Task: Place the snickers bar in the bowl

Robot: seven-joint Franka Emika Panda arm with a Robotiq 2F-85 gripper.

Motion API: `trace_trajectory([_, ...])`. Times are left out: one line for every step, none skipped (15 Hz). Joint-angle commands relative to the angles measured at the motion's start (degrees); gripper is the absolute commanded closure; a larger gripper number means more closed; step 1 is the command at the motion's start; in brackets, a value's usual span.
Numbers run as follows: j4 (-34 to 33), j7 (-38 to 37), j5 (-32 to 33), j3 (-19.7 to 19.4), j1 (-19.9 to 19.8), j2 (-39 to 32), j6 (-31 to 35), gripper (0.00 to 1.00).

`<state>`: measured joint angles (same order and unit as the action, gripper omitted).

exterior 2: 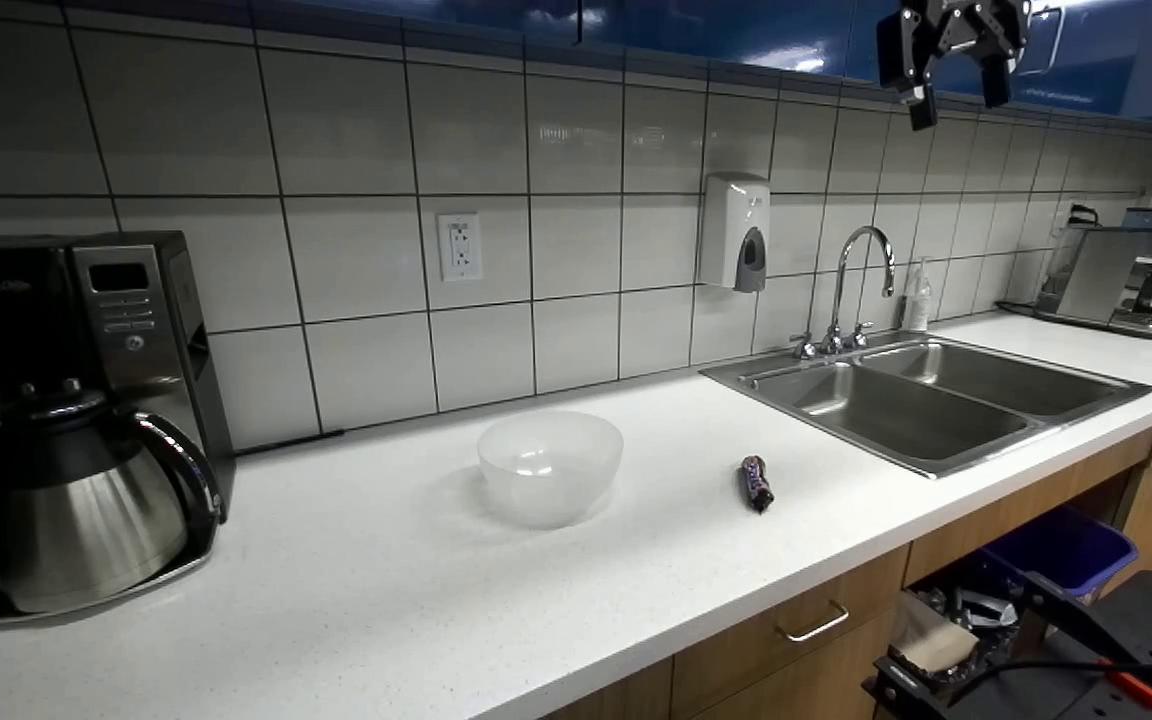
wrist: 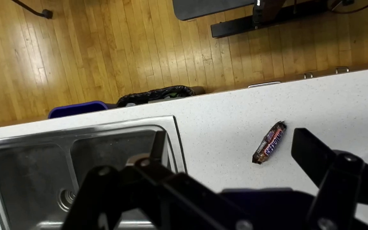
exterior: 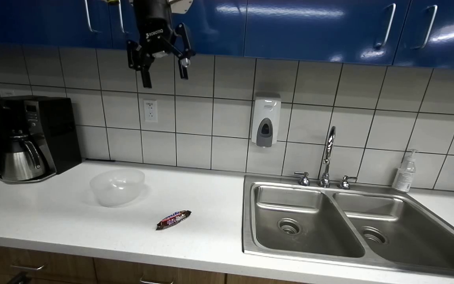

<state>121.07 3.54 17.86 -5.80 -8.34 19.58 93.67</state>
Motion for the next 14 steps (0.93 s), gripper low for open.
trace_trajectory([1.89, -4.37, -0.29, -0.43, 0.06, 0.02, 3.19, 0.00])
trace_trajectory([2.15, -5.06, -0.29, -0.47, 0.01, -0.22, 3.74, 0.00])
trace_trajectory([2.54, -5.85, -0.30, -0.51, -0.06, -0.37, 4.44, 0.00])
trace_trajectory([2.96, -6.67, -0.20, -0.54, -0.16, -0.55, 5.26, 0.00])
trace_trajectory([3.29, -7.19, -0.20, -0.60, -0.19, -0.73, 5.96, 0.00])
trace_trajectory([3.66, -7.73, -0.16, -0.64, -0.21, -1.00, 6.94, 0.00])
trace_trajectory([3.98, -8.18, -0.17, -0.70, -0.25, -1.33, 7.78, 0.00])
trace_trajectory([4.32, -8.46, -0.50, -0.86, -0.26, -1.58, 8.43, 0.00])
trace_trajectory([4.67, -8.83, -0.57, -0.89, -0.26, -1.83, 9.06, 0.00])
trace_trajectory([4.95, -9.27, -0.39, -0.86, -0.28, -2.28, 9.69, 0.00])
trace_trajectory([5.17, -9.45, -0.40, -0.89, -0.27, -2.68, 10.13, 0.00])
trace_trajectory([5.44, -9.73, -0.37, -0.90, -0.28, -3.08, 10.74, 0.00])
trace_trajectory([5.73, -9.78, -0.32, -0.92, -0.27, -3.44, 11.47, 0.00])
trace_trajectory([5.95, -9.77, -0.32, -0.95, -0.27, -3.94, 12.08, 0.00])
